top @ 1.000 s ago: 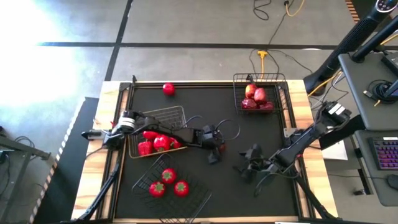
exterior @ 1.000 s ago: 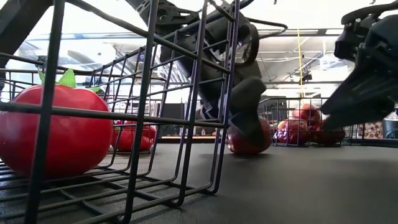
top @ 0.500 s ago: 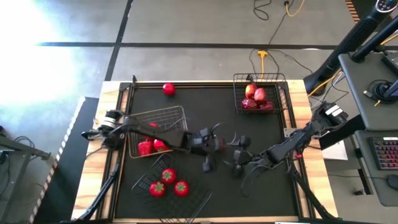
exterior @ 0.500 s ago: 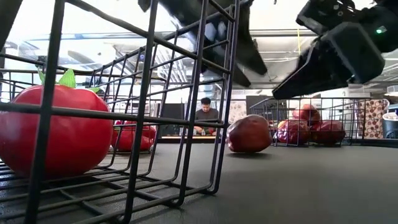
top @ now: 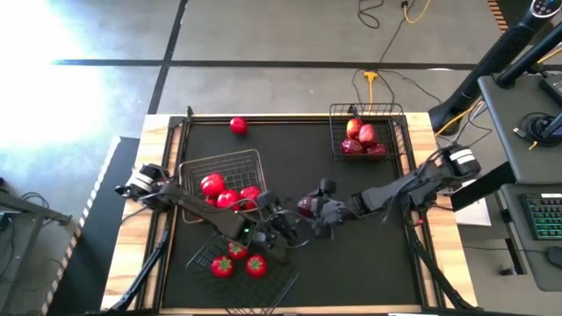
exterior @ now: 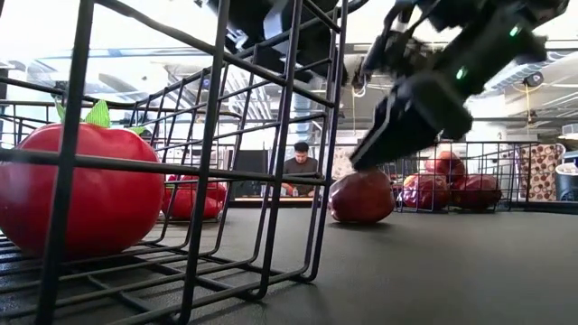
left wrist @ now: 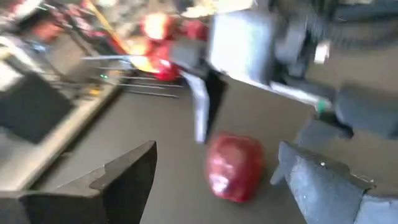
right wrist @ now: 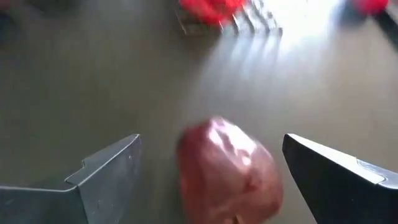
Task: Sort produce into baskets
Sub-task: Put the red apple into the right black basket
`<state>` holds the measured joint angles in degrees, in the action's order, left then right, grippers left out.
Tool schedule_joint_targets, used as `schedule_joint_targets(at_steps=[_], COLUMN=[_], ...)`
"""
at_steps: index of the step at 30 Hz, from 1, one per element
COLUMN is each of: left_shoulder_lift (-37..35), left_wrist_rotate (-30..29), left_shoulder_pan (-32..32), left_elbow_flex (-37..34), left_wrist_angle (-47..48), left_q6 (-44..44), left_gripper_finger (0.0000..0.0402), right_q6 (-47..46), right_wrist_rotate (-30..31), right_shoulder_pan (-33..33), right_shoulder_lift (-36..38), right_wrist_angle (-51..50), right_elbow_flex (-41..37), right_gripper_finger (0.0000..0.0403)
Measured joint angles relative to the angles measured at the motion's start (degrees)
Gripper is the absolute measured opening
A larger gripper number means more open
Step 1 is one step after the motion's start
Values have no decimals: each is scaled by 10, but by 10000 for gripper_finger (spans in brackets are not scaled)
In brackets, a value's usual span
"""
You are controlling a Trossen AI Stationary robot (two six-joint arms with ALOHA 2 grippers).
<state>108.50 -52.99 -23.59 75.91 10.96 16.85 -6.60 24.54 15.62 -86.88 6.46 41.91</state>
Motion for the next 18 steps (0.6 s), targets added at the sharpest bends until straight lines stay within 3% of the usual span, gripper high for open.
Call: schedule_joint_targets(at_steps=[10, 15, 18], left_shoulder_lift=[-11, -11, -17], left_wrist_rotate=[-96, -106, -106], left_shoulder_pan=[2, 2, 8], left_elbow_flex=[-20, -18, -17], left_wrist_angle=[7, 18, 43], left_q6=[-41, -41, -24], left_gripper_finger=[319, 319, 319], right_q6=[-28, -63, -63], right_wrist_rotate=[-10, -4, -5], right_shoulder_pan=[-37, -36, -36], right_shoulder_lift=[-81, -94, -83], right_wrist_angle=[-10, -7, -13], right_elbow_flex=[0, 1, 0], right_gripper_finger=[384, 380, 357])
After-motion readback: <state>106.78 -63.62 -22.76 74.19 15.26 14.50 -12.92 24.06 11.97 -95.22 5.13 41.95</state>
